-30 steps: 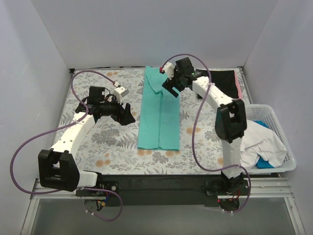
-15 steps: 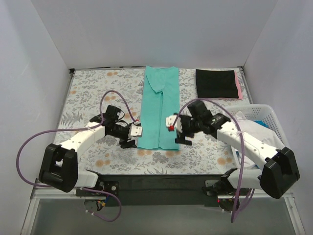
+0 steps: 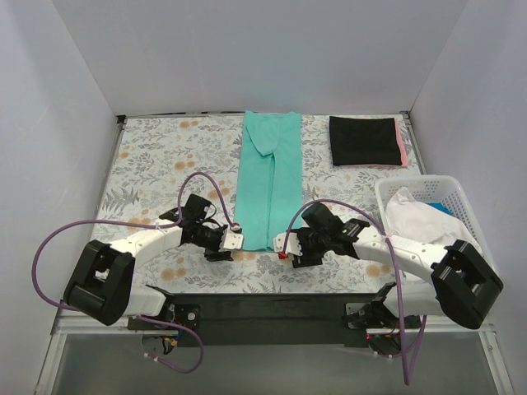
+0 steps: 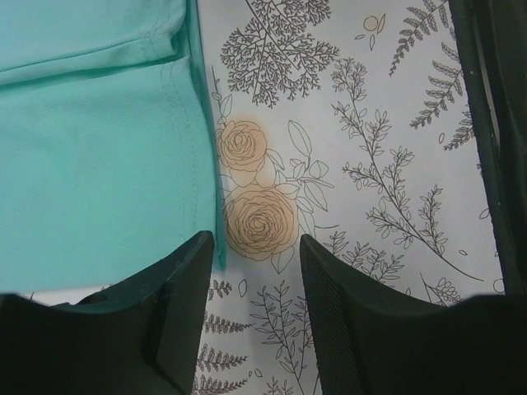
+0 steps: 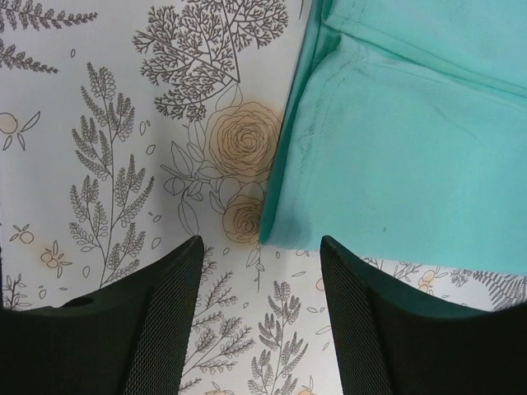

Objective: Fold and stack the t-shirts
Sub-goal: Fold the tshirt

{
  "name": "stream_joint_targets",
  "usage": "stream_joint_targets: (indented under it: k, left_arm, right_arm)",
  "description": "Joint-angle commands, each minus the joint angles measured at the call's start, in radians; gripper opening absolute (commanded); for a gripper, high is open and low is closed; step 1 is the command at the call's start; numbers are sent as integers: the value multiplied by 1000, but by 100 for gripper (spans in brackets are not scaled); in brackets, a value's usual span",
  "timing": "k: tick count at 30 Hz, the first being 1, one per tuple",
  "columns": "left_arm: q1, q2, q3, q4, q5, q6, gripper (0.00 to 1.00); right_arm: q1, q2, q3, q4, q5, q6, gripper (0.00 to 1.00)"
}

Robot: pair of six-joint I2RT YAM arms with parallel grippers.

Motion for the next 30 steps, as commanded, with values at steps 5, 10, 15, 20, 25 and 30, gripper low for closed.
stream_joint_targets:
  k: [5,10,15,20,25,30]
  left_arm:
    - [-11,6,-10,84,-21,-4,42]
    - [-11,52,-1,123,-49,-12,39]
    - [-11,115,10,127,-79,-4,36]
    - [-13,130,19,127,-86,-9,25]
    - [-19,175,31,132,-125,-26,8]
    - [-39,170,28,139,-155,-66,0]
  right_arm:
    - [9,52,32,88,-8,12,60]
    - [10,111,26,114,9,-2,57]
    - [9,172,26,130,24,-7,44]
    - [5,188,14,130,38,-13,26]
    - [5,200,3,128,63,-16,11]
    - [7,197,20,122,75,10,1]
